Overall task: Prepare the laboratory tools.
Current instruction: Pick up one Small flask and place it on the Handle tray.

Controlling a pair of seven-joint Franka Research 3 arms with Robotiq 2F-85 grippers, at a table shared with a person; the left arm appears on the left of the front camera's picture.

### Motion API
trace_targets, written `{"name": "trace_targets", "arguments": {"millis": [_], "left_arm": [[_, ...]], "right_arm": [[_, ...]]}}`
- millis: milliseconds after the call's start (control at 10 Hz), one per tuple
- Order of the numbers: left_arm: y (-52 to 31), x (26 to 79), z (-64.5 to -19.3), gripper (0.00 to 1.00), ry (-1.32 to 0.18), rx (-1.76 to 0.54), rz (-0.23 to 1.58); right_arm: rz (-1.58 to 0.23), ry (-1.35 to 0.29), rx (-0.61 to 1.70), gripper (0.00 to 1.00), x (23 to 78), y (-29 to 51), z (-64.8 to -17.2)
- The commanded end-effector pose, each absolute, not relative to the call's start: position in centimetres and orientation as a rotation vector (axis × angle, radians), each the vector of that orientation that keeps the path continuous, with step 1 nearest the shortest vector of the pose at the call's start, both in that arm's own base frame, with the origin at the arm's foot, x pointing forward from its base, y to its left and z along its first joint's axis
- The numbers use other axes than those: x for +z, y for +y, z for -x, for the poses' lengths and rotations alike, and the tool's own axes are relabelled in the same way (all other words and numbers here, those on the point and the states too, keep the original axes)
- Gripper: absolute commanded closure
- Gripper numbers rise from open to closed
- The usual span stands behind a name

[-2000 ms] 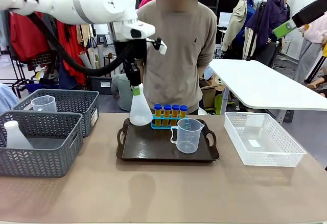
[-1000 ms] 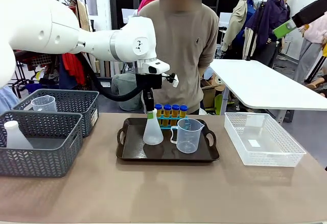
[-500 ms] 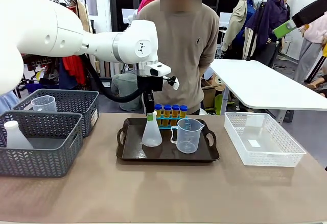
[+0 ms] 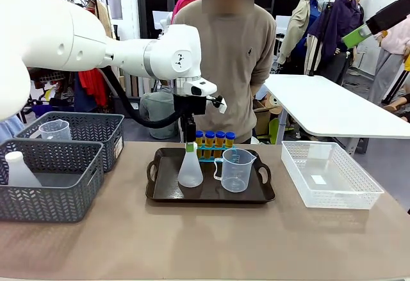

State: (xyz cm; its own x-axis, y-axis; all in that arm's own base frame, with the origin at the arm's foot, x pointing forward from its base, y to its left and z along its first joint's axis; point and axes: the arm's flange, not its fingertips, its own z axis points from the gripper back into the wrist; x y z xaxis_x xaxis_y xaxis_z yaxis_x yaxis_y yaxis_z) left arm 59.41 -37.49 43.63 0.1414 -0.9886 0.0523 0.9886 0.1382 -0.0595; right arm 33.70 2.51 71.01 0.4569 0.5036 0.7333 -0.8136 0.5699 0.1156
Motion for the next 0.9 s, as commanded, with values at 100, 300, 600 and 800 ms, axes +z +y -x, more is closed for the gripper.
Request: {"name": "trace_targets", "arguments": {"millis": [100,300,600,800], "left_arm": [[-37.4,45.1,-58.5,0.00,0.010,-1.423,0.082],[-37.2,46.1,-57.9,0.00,0.001,-1.416,0.113],[-36.3,47.5,-57.4,0.00,-0.004,-1.392,0.129],[-36.2,48.3,-56.8,0.00,-0.011,-1.402,0.131]], "right_arm": [[-0.514,-0.723,0.861,0.00,71.2,2.6,-33.8],[-0.514,-0.723,0.861,0.00,71.2,2.6,-33.8],[-0.514,-0.723,0.861,0.00,71.2,2.6,-33.8],[-0.514,-0.723,0.861,0.00,71.2,2.6,-33.8]]}}
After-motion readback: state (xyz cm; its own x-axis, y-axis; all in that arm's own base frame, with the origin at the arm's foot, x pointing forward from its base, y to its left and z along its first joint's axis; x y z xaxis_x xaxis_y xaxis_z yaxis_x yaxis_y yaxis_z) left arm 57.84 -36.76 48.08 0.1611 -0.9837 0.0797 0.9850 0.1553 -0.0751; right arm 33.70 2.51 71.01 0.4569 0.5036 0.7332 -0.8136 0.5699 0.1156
